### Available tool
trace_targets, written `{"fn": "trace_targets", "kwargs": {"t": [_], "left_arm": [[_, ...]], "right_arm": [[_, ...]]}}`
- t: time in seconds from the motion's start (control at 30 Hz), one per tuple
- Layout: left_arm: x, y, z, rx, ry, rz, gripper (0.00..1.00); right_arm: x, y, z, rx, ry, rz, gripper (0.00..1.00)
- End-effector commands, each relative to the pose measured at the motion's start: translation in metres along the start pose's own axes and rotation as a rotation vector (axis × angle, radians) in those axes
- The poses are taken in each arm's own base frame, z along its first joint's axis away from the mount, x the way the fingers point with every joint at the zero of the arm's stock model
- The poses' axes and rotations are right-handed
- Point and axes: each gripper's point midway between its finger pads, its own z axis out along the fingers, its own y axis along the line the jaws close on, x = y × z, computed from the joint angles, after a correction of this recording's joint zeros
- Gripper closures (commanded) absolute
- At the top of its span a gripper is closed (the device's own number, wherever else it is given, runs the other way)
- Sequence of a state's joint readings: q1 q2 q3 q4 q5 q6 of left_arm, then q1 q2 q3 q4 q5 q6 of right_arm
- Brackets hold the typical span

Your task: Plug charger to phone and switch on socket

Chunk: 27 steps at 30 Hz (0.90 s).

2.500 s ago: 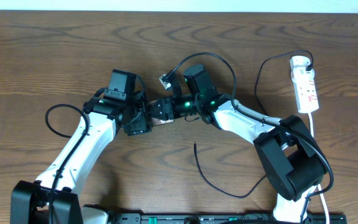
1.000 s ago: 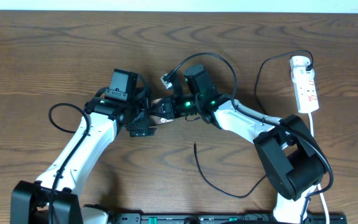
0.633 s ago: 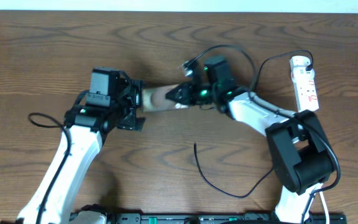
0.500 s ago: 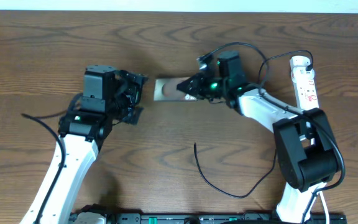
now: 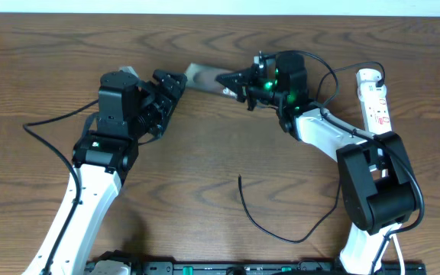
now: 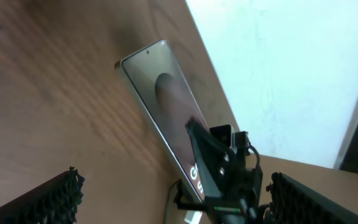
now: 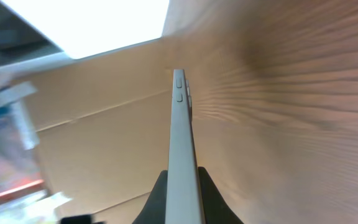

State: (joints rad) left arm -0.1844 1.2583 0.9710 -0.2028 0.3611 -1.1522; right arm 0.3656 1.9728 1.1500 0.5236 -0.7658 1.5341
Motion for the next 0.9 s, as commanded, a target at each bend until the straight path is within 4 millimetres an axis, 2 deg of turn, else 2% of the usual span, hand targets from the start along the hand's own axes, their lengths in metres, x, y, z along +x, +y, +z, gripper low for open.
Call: {"fn": "trace_targets", "kwargs": {"t": [0.0,0.17,0.4,0.47,0.6,0.77,0.87], "left_arm": [[-0.009,0.002,0.009,0.005,-0.019,-0.032,0.06],[-0.018,-0.001,0.021,0.032,-0.035,-0.056,0.06],[-0.02,-0.012,0.037,0.148,-0.023,-0.028,0.06],[-0.019,-0.01,0.039,0.185,-0.027,-0.05,0.06],[-0.018,0.009,0.043,0.222,-0.039,-0.089,0.06],[-0.014,0.007,0.036,0.356,-0.05,-0.054,0.06],[-0.014,0.008,0.035,0.369,-0.053,-0.071,0.06]], "right_arm": [[0.015,0.026,0.005,-0.07,0.05,0.077,0.99],[0.022,0.042,0.007,-0.128,0.069,0.054,0.99],[0.029,0.045,0.009,-0.135,0.084,0.049,0.99],[0.029,0.045,0.009,-0.135,0.084,0.049,0.99],[0.029,0.045,0.009,-0.135,0.085,0.048,0.99],[0.037,0.046,0.01,-0.138,0.122,0.032,0.99],[0.045,0.046,0.013,-0.136,0.144,0.021,0.99]]}}
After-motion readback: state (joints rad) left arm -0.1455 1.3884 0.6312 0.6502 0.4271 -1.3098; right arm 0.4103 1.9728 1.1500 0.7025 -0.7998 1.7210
